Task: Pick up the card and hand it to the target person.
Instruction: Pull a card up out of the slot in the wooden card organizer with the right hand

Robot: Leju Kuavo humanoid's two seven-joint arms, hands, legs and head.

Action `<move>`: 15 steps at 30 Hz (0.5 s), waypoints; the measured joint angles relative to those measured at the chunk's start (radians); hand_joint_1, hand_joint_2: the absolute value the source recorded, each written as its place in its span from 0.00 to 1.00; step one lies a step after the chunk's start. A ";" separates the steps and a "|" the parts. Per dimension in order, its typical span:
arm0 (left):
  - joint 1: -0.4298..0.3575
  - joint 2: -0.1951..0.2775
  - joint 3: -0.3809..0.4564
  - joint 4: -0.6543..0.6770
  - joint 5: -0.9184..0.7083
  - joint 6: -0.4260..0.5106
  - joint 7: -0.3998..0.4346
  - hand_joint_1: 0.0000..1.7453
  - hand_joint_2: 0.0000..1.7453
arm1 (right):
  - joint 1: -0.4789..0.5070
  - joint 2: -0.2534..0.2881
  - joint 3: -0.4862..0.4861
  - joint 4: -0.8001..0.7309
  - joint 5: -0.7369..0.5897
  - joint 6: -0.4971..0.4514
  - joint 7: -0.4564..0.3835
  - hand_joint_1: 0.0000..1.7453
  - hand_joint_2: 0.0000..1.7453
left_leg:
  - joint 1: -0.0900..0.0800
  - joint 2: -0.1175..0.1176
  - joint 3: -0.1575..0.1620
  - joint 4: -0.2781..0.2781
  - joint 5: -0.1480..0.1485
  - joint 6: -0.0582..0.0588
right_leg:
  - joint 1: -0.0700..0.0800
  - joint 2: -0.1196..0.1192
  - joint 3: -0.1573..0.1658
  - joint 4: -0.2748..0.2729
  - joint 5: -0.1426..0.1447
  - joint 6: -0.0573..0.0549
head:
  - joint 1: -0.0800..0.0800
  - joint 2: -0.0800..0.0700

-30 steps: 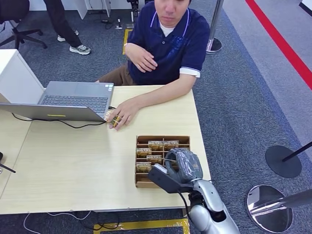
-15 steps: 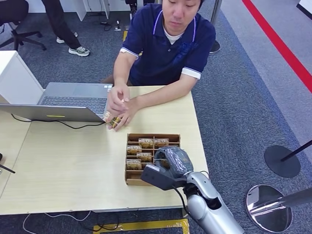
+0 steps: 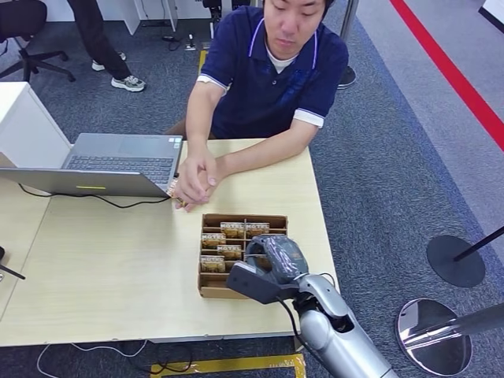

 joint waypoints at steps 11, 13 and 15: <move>-0.001 0.000 0.007 -0.001 -0.010 -0.002 0.001 0.00 1.00 | 0.063 -0.013 -0.042 -0.206 0.027 -0.044 0.010 0.75 1.00 | 0.000 -0.002 -0.003 0.000 0.000 0.001 | 0.000 -0.001 -0.002 0.000 0.000 0.000 | 0.000 0.000; -0.001 -0.001 0.008 -0.001 -0.012 -0.001 0.001 0.00 1.00 | 0.060 -0.012 -0.036 -0.213 0.025 -0.039 0.005 0.75 1.00 | 0.000 -0.002 -0.003 0.000 0.000 0.001 | 0.000 0.000 -0.003 0.000 0.000 0.000 | 0.000 0.000; -0.002 -0.002 0.009 -0.001 -0.012 -0.001 0.001 0.00 1.00 | 0.053 -0.011 -0.029 -0.212 0.019 -0.028 -0.001 0.75 1.00 | 0.000 -0.001 -0.003 0.000 0.000 0.001 | 0.000 0.000 -0.003 0.000 0.000 0.000 | 0.000 0.000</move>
